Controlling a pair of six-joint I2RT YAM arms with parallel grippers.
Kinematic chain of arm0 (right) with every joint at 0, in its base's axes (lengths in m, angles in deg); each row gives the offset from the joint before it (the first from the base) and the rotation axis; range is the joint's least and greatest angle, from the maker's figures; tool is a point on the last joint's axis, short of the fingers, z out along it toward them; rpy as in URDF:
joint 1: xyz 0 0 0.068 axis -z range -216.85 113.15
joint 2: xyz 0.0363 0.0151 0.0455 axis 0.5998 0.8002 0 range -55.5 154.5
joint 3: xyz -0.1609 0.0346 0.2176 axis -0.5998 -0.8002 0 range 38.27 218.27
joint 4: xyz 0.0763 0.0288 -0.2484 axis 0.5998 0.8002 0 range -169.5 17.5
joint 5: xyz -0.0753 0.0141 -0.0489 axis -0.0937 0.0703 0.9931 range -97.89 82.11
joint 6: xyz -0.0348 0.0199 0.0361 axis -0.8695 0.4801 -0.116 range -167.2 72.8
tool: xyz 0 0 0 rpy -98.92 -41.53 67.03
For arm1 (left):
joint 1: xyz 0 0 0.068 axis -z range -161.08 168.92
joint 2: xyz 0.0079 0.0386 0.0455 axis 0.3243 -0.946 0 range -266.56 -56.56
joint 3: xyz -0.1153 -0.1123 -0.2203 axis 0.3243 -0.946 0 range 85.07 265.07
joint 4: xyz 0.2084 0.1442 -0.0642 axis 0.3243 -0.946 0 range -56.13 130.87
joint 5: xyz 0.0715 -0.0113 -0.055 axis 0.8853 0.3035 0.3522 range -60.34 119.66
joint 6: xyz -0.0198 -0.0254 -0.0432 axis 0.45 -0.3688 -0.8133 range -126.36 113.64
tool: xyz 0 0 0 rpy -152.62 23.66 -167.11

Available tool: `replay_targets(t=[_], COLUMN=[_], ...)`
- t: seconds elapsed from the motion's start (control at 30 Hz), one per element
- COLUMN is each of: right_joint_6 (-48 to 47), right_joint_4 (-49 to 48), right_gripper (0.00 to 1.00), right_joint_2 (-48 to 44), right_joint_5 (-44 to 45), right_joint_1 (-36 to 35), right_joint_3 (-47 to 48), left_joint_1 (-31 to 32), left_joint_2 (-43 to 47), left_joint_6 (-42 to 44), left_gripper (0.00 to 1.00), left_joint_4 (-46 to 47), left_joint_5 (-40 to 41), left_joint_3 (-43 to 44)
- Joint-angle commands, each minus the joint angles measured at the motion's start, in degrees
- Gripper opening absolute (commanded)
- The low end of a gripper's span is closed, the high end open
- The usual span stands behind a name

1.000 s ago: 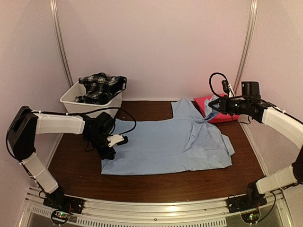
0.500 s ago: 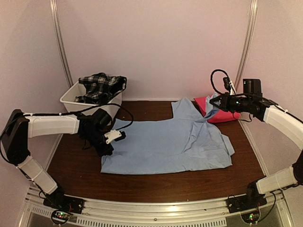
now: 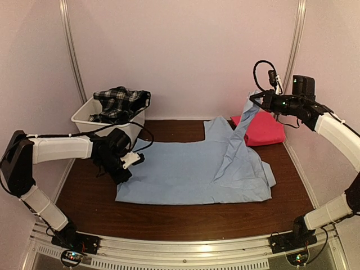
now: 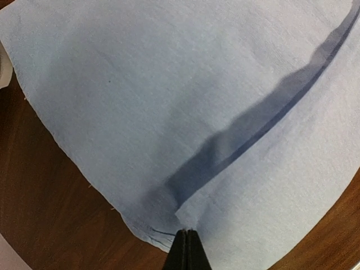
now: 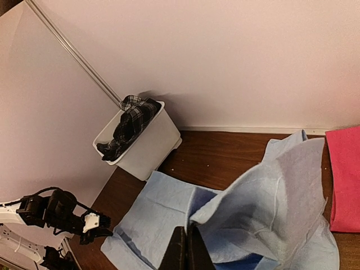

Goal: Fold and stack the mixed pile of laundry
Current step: Fold the flattened T-shirt at the center of the board.

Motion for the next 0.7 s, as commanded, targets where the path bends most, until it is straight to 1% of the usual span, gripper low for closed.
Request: replay_targets(t=[0.0, 0.1, 0.3, 0.5, 0.67], right_joint_6=[1.4, 1.6, 1.4, 1.8, 1.6], right_joint_4=[-3.0, -3.6, -4.6, -6.1, -6.5], right_gripper=[0.0, 0.0, 0.0, 0.0, 0.0], right_joint_2=[1.8, 3.0, 7.2, 11.2, 13.5], right_joint_5=[-0.2, 0.3, 0.9, 1.3, 1.6], right_joint_1=[-0.3, -0.2, -0.2, -0.6, -1.0], right_joint_3=[2.7, 4.2, 7.4, 8.2, 9.4], left_joint_1=[-1.1, -1.4, -1.4, -1.4, -1.5], left_joint_2=[0.0, 0.2, 0.5, 0.6, 2.2], left_joint_6=[-1.3, -1.8, -1.9, -3.2, -2.8], left_gripper=[0.0, 0.0, 0.0, 0.0, 0.0], left_joint_4=[1.1, 1.8, 3.6, 5.1, 6.1], left_joint_5=[3.6, 5.3, 5.9, 7.1, 5.9], left_joint_3=[-0.4, -0.4, -0.8, -2.1, -2.6])
